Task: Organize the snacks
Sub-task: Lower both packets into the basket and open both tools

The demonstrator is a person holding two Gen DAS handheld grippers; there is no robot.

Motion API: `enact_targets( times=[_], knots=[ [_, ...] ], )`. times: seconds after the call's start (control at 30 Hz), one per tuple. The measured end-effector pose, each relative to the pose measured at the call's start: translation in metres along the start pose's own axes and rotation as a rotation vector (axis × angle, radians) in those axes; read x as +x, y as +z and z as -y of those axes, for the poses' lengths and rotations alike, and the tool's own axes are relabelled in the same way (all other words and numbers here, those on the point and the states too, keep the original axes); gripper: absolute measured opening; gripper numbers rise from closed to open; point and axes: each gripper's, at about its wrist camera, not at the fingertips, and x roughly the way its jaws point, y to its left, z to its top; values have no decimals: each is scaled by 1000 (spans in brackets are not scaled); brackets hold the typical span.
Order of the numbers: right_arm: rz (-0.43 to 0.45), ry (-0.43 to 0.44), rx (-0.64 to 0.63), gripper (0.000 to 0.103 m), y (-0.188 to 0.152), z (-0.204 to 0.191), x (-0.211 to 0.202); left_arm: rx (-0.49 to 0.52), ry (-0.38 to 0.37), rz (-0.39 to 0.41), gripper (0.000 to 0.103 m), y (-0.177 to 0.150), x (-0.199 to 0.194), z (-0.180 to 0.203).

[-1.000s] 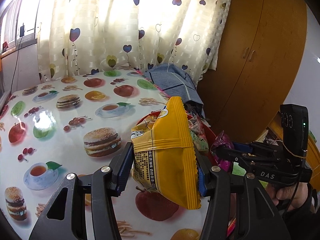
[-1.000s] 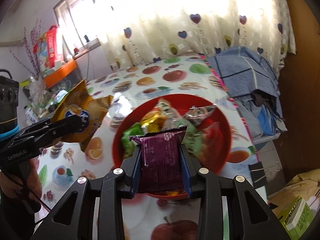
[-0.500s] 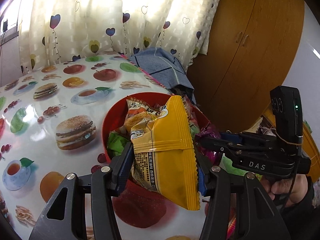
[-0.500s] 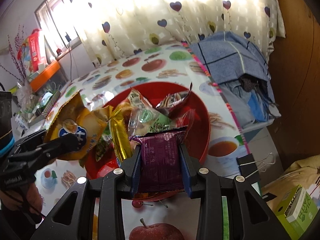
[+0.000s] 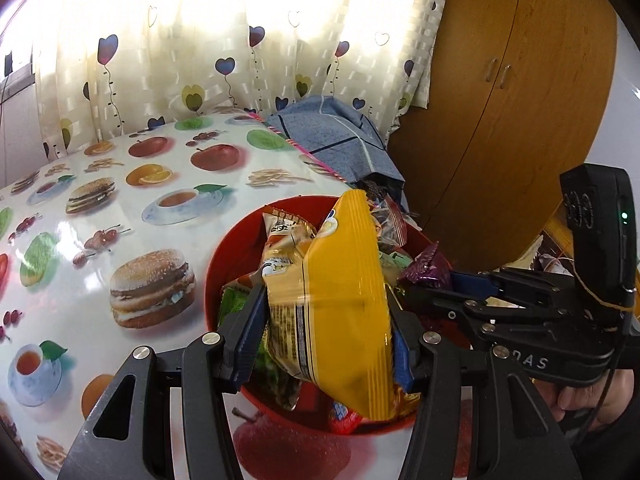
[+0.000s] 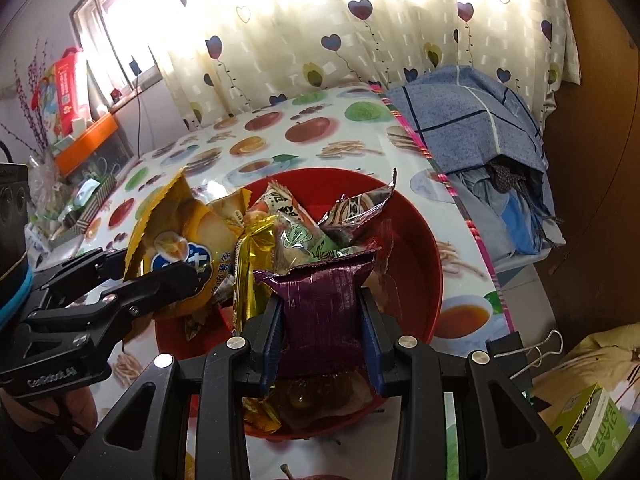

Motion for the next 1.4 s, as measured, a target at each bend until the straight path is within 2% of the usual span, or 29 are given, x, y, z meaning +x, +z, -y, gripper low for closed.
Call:
enact_targets(
  times=[0.13, 0.4, 0.7, 1.0, 1.13, 1.4],
  knots=[
    [0, -2, -1, 33, 1, 1, 0, 14, 12, 6, 54, 0, 1, 3],
    [-47, 16, 4, 35, -11, -1, 3, 20, -24, -2, 56, -14, -7, 4],
    [-11, 24, 16, 39, -15, -3, -13, -6, -36, 5, 56, -16, -10, 1],
    [-6, 30, 24, 38, -17, -4, -18, 5, -6, 45, 57, -8, -7, -4],
    [-6, 17, 15, 30, -16, -5, -17, -8, 39, 60, 55, -2, -5, -12],
    [-3, -20, -30, 28, -9, -12, -9, 9, 71, 71, 55, 13, 8, -15]
  ],
)
